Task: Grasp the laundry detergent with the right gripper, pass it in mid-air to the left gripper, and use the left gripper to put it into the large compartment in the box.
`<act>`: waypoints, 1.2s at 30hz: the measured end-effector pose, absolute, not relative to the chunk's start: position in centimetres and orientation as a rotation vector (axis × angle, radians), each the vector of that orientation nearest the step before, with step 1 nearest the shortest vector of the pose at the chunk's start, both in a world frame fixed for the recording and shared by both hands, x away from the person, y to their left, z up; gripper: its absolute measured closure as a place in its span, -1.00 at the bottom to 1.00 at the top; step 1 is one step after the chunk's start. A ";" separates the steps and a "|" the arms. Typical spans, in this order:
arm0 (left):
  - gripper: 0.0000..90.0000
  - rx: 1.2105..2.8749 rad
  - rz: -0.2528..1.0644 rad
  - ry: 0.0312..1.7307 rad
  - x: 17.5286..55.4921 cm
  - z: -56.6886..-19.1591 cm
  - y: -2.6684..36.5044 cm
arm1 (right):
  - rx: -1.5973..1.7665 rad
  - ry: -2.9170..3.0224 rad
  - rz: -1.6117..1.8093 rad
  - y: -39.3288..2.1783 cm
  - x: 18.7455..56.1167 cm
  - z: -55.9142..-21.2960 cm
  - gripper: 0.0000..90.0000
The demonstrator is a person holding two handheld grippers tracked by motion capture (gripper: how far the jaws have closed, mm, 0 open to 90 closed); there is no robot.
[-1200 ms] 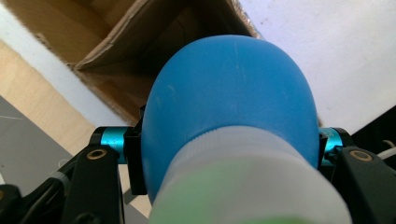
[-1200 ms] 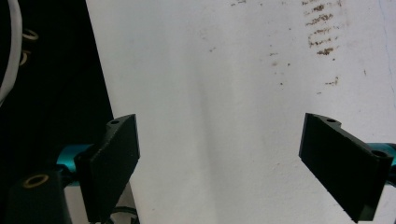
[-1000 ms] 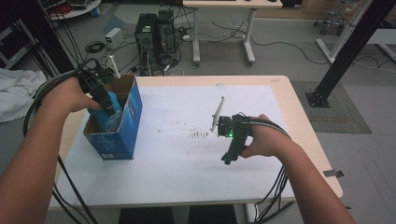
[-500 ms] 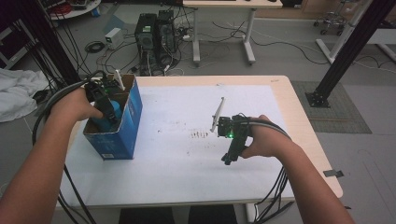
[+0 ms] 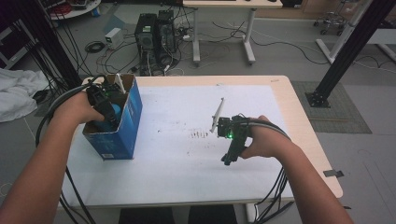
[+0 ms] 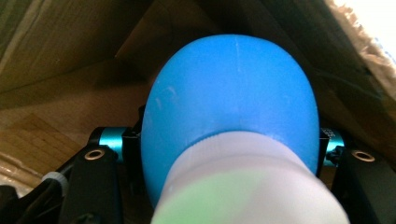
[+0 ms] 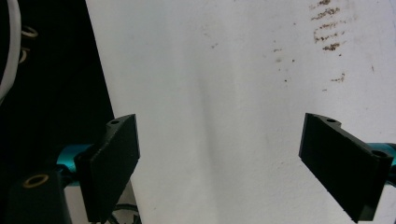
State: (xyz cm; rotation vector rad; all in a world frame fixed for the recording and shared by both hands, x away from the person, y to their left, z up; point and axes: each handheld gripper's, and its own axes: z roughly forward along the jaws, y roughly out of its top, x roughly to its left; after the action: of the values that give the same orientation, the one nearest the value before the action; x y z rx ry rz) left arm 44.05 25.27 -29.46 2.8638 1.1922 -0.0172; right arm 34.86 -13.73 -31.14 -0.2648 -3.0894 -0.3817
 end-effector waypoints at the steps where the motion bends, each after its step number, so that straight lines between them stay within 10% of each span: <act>1: -0.21 2.858 -0.022 1.198 44.1 -29.3 25.3 | -0.261 -3.092 -0.380 -13.7 34.9 -31.1 -0.74; 36: -0.43 2.801 0.118 1.216 43.0 -24.5 25.6 | -0.275 -3.101 -0.408 -14.3 34.6 -30.6 -0.74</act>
State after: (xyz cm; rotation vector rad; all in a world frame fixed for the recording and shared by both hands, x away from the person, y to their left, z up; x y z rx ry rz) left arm 43.03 25.64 -24.55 2.8009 1.2156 0.1175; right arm 34.60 -14.32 -30.63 -0.2752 -3.1009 -0.4080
